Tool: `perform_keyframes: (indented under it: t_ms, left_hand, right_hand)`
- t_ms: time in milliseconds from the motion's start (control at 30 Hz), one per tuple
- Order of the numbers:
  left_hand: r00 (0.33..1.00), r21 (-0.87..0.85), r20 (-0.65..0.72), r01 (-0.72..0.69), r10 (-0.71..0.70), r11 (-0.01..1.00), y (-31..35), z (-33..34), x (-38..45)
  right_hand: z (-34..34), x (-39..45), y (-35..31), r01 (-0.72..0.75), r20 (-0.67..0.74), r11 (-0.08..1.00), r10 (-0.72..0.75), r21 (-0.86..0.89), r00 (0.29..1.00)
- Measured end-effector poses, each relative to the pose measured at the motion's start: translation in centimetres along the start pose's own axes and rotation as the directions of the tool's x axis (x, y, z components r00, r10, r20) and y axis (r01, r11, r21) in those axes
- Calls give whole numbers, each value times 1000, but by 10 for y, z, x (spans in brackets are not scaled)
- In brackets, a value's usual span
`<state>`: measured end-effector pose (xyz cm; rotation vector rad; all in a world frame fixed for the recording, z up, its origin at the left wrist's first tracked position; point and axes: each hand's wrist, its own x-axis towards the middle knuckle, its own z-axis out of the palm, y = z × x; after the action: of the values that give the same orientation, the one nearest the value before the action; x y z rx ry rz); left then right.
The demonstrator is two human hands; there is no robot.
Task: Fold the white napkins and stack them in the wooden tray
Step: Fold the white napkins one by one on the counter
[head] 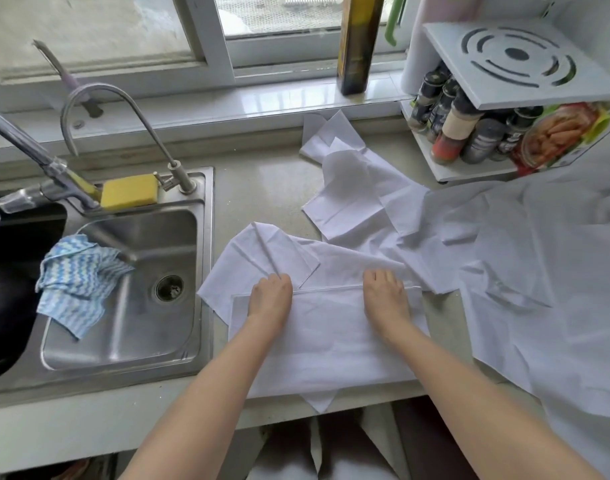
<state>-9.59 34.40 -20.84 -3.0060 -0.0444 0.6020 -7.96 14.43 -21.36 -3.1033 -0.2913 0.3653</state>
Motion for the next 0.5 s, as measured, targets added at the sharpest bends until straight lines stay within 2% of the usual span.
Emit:
perform_keyframes:
  t_ms: [267, 500]
  left_hand:
    - [998, -69, 12, 60, -59, 996, 1, 0, -3]
    - [990, -240, 34, 142, -138, 960, -7, -2, -3]
  right_hand:
    - [0, -4, -3, -23, -40, 1000, 24, 2, 999]
    - [-5, -9, 1, -12, -145, 999, 16, 32, 989]
